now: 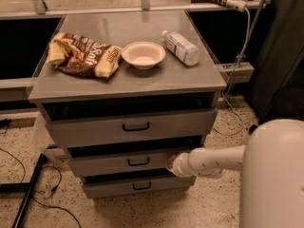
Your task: Close middle drawer
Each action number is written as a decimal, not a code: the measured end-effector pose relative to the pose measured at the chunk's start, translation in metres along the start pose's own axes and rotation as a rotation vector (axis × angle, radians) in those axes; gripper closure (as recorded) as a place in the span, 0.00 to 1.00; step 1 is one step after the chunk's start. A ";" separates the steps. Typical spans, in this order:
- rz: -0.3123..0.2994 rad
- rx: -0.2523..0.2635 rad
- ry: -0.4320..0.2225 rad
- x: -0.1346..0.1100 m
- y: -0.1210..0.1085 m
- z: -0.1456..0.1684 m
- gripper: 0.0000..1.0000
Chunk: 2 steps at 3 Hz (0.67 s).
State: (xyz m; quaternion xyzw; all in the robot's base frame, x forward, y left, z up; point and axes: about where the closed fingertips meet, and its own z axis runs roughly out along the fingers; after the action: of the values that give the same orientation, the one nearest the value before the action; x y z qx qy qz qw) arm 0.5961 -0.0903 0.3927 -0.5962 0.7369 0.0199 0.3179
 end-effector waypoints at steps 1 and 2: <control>-0.002 0.001 0.000 -0.001 -0.001 0.002 0.81; -0.011 -0.013 -0.006 0.001 0.019 -0.028 0.85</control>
Offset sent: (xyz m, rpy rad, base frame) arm -0.0819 -0.0225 0.0440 0.0065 0.0135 0.0374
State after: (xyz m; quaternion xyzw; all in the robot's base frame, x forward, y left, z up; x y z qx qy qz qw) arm 0.5672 -0.0967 0.4078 -0.6021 0.7326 0.0249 0.3165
